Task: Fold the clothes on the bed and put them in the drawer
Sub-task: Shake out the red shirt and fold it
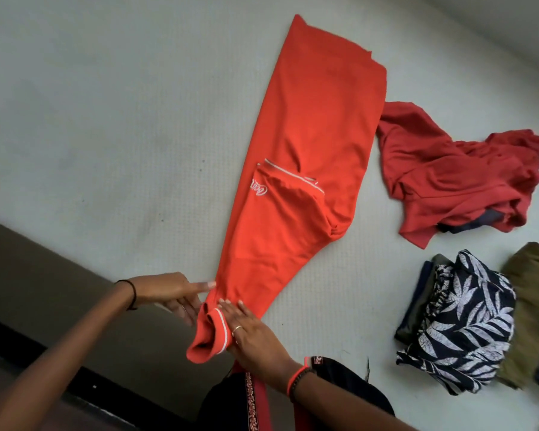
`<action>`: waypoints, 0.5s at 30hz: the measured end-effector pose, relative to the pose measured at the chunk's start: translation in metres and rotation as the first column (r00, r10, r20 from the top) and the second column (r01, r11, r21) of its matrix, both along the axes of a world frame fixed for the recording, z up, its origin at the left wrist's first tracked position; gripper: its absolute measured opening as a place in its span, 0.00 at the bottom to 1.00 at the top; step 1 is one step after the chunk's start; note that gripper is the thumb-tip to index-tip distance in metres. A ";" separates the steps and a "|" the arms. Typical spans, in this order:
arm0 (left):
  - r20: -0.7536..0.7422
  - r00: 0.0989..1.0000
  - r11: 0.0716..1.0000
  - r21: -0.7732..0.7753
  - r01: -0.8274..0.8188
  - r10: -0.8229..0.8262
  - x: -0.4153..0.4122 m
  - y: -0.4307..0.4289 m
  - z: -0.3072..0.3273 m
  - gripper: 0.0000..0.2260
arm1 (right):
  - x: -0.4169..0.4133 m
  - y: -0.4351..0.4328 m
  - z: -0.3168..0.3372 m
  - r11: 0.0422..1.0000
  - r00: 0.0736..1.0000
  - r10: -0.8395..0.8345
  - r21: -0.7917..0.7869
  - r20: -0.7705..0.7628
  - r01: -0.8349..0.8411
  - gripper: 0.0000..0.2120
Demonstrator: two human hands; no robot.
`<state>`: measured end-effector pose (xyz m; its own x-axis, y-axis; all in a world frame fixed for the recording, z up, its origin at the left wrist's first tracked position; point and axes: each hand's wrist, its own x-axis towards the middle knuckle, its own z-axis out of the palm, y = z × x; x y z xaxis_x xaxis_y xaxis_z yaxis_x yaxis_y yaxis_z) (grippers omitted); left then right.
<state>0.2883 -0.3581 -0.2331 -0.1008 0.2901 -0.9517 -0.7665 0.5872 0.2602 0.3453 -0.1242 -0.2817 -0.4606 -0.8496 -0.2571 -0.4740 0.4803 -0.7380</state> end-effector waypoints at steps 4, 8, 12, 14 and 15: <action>-0.559 0.775 0.933 -0.005 -0.360 0.296 -0.025 0.002 -0.003 0.35 | 0.016 0.001 0.019 0.987 0.950 -0.158 0.021 0.268 0.158 0.28; -0.361 0.824 0.882 0.351 -0.314 0.437 -0.054 0.044 -0.006 0.41 | 0.002 -0.003 0.035 0.946 0.822 -0.318 0.103 0.472 0.307 0.12; -0.178 0.917 0.917 0.250 -0.310 0.358 -0.050 0.048 -0.043 0.46 | -0.058 0.002 0.042 0.899 0.636 -0.389 0.124 0.666 0.419 0.21; -0.213 0.896 0.920 0.134 -0.368 0.389 -0.041 0.039 -0.060 0.39 | -0.102 0.009 0.045 0.885 0.564 -0.397 0.139 0.724 0.445 0.15; -0.215 0.880 0.905 0.119 -0.407 0.424 -0.037 0.035 -0.068 0.38 | -0.125 0.013 0.043 0.868 0.520 -0.411 0.147 0.749 0.474 0.12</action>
<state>0.2511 -0.3231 -0.3014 -0.4400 0.2367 -0.8662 -0.8498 0.2020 0.4869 0.2207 -0.1114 -0.2386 -0.4597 -0.6197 -0.6361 0.5056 0.4063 -0.7611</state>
